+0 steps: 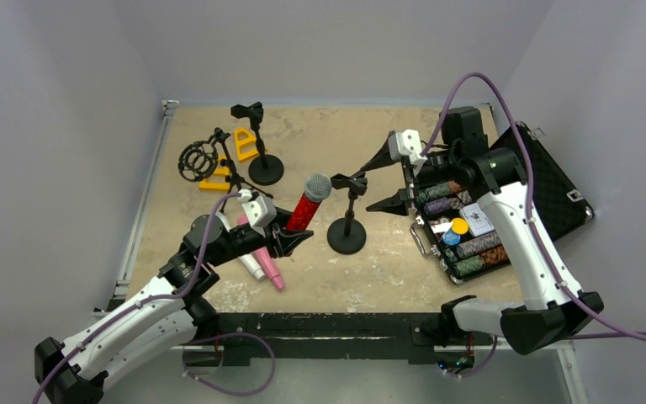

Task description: Attach the microphones to the stand

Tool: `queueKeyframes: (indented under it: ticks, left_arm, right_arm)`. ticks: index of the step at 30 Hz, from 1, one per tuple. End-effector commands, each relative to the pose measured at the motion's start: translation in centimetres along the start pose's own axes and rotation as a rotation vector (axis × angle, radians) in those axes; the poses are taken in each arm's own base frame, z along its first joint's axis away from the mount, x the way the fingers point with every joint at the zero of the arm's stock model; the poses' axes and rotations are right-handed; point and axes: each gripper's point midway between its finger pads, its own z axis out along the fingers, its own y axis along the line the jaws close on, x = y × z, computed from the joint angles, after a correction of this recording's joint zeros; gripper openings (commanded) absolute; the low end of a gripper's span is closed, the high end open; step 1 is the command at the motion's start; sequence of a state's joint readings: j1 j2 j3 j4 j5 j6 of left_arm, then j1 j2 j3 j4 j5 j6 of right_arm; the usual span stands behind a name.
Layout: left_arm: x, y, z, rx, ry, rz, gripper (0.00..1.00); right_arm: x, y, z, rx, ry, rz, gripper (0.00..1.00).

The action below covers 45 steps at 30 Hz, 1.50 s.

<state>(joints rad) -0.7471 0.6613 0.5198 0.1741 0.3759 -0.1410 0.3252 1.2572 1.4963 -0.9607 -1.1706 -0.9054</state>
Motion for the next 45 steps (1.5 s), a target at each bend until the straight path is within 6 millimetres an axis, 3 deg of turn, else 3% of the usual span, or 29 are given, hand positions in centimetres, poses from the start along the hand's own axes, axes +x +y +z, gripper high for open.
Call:
queueKeyframes:
  ticks: [1,36,45]
  left_arm:
    - [-2.1,0.1,0.0,-0.006,-0.090,0.021,0.00]
    - [-1.1,0.5,-0.4,-0.035,-0.083,0.025,0.00]
    - [-1.3,0.5,-0.4,-0.035,-0.087,0.025,0.00]
  right_arm:
    - [-0.5,-0.2,0.1,-0.006,-0.024,-0.001,0.86]
    - [0.7,-2.2,0.4,0.037,0.021,0.037,0.85]
    - [1.9,-4.0,0.8,0.074,0.056,0.061,0.85]
